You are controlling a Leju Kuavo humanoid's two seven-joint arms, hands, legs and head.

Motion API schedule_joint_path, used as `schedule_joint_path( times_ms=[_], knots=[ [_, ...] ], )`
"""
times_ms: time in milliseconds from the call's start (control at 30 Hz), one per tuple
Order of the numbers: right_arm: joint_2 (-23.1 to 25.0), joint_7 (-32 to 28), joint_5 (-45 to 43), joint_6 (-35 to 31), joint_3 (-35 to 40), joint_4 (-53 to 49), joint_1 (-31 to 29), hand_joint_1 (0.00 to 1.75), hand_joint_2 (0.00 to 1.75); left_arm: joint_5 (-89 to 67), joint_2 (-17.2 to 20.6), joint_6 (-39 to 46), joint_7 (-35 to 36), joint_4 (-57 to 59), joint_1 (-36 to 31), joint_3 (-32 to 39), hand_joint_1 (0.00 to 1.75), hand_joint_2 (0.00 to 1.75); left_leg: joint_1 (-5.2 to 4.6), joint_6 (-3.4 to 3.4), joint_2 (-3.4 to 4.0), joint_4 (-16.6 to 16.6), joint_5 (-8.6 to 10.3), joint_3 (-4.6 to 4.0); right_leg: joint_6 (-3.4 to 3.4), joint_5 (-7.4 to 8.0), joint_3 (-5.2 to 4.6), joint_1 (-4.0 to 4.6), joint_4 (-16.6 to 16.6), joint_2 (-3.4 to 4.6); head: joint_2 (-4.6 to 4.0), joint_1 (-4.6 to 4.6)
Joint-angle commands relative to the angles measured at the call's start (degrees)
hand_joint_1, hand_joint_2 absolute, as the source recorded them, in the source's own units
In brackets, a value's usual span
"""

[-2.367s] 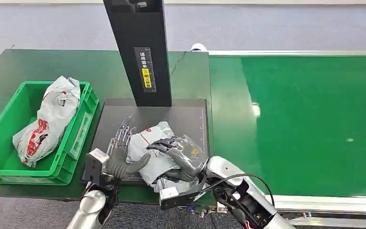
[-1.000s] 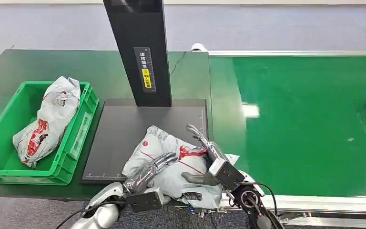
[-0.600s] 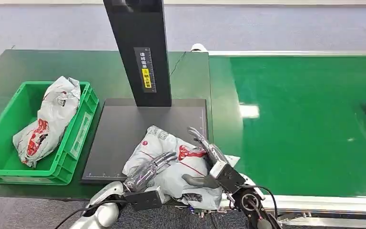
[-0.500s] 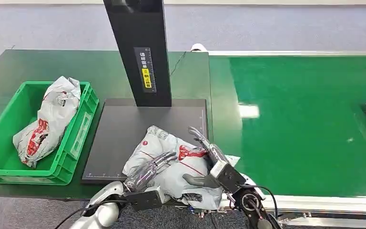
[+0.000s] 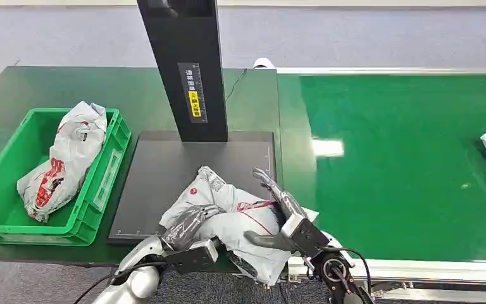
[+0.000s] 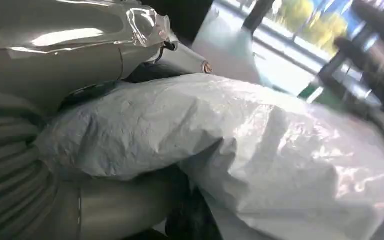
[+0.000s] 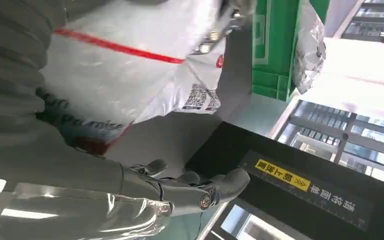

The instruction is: Moved the parcel from conveyor to table for the left to box.

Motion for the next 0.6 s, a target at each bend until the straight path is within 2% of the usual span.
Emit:
schedule_joint_path(
  times_ms=[33,200,367,500,600],
  knots=[
    [0.56,0.02,0.23,0.17,-2.33,-0.68,1.34,0.00,1.75,3.82,-2.21,9.06,-5.32,-7.75,3.74,6.48,1.75,1.75,0.01,0.03,0.00,-0.06,-0.03,0.12,-0.01,-0.03,0.13,0.02,-0.08,-0.04,0.00,0.02],
    [0.26,-0.15,0.03,0.36,-1.88,0.42,0.27,0.00,1.75,4.52,-2.86,9.82,-5.17,-9.37,4.50,7.28,1.75,1.75,0.01,0.03,-0.01,-0.06,-0.04,0.13,-0.01,-0.03,0.13,0.03,-0.09,-0.06,0.00,-0.02],
    [0.14,-0.35,-0.35,0.09,-1.72,0.35,0.35,0.00,1.75,5.71,-3.91,14.79,-8.51,-12.31,5.28,8.76,1.75,1.75,0.01,0.03,-0.01,0.00,-0.01,-0.04,0.00,-0.01,-0.03,0.02,-0.03,-0.04,0.00,0.00],
    [-0.01,-0.29,-1.02,0.08,-1.14,-0.07,-0.07,0.00,1.75,8.79,-5.39,28.78,-17.68,-21.10,7.79,11.59,1.75,1.75,0.02,0.03,-0.02,0.01,-0.04,0.01,-0.01,-0.04,0.02,0.03,-0.02,-0.06,0.00,0.00],
    [-0.38,-0.16,-1.82,-0.10,-0.42,0.57,-0.62,0.00,1.75,8.97,-3.27,37.45,-18.97,-27.60,9.02,9.16,1.75,1.75,0.04,0.01,0.04,0.06,-0.04,-0.11,-0.01,-0.02,-0.11,0.04,0.01,0.02,0.00,-0.02]
  ],
)
